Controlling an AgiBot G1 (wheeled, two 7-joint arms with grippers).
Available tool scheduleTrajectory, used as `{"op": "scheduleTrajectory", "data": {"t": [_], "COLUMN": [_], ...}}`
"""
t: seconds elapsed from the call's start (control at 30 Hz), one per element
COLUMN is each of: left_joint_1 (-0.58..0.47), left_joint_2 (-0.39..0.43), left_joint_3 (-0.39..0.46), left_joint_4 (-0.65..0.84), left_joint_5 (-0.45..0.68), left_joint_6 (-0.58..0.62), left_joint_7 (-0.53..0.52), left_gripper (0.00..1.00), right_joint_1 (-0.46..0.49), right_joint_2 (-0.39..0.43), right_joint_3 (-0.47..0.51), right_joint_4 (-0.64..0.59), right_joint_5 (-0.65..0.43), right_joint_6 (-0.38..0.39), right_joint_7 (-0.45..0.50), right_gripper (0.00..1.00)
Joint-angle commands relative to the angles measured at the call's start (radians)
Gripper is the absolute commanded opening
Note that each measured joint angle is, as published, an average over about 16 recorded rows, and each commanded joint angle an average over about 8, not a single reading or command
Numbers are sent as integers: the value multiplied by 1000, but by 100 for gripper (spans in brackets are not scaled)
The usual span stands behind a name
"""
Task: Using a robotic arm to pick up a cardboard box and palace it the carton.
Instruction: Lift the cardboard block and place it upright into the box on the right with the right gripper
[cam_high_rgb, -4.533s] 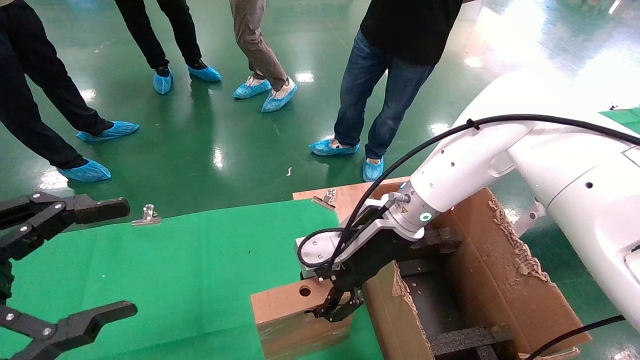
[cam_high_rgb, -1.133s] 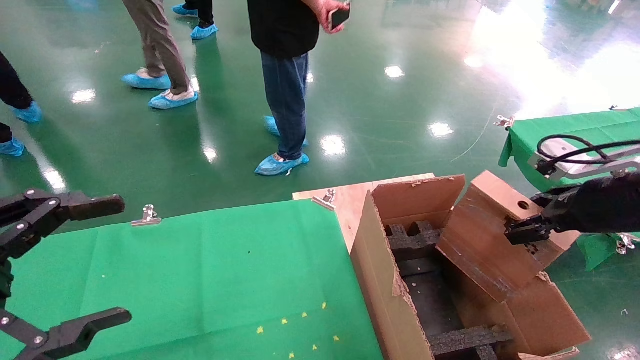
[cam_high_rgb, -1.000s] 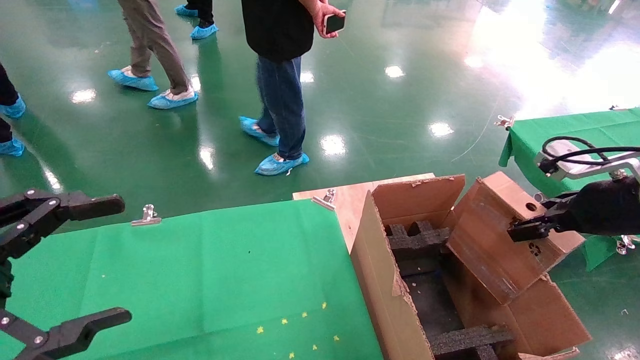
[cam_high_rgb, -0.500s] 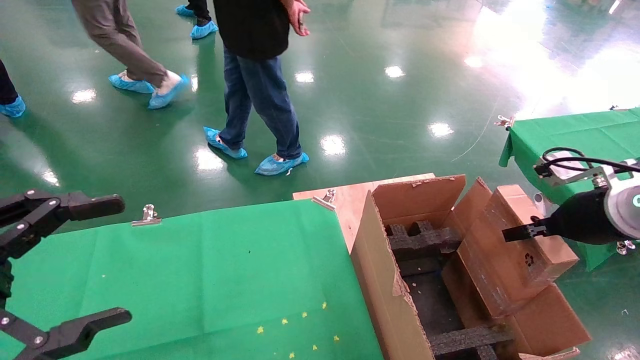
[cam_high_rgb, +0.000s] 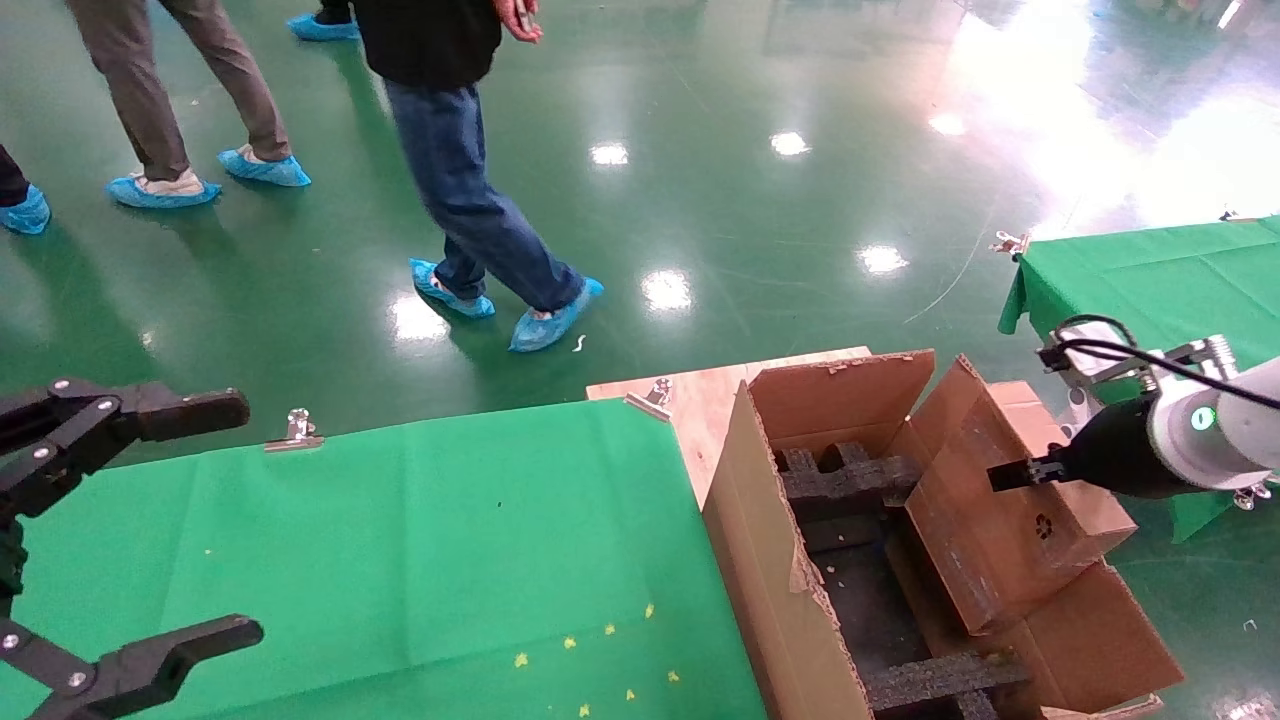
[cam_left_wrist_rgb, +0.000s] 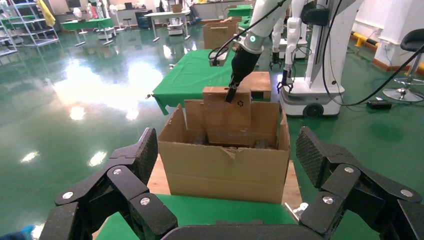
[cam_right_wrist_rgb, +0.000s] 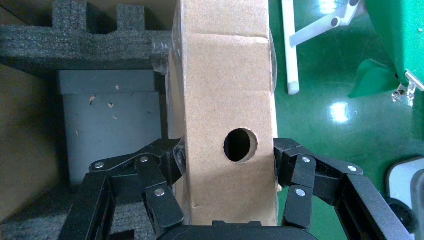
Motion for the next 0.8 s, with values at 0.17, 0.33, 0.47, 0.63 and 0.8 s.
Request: {"op": "scheduleTrajectory", "data": {"t": [0.17,0.33,0.47,0.63,0.8], "left_joint_1": [0,0,0,0,0], "left_joint_2": [0,0,0,0,0], "left_joint_3": [0,0,1,1,1], "left_joint_4": [0,0,0,0,0], "left_joint_5": [0,0,0,0,-1], "left_joint_6": [0,0,0,0,0], "left_joint_7": [0,0,0,0,0], "left_gripper": [100,100,100,100,100], "right_joint_1": [-43,-84,-114,-146,-172], "right_joint_2": [-20,-34,-45,-60,-74], "right_joint_3": [-20,-36,-47,-57,-65], "right_joint_4": [-1,-3,-5,-8,-12], "right_joint_5": [-40,-82,-111,-137,-150], "right_joint_6": [38,80,111,141,160], "right_joint_7": [42,82,113,151,177], "right_gripper": [0,0,0,0,0]}}
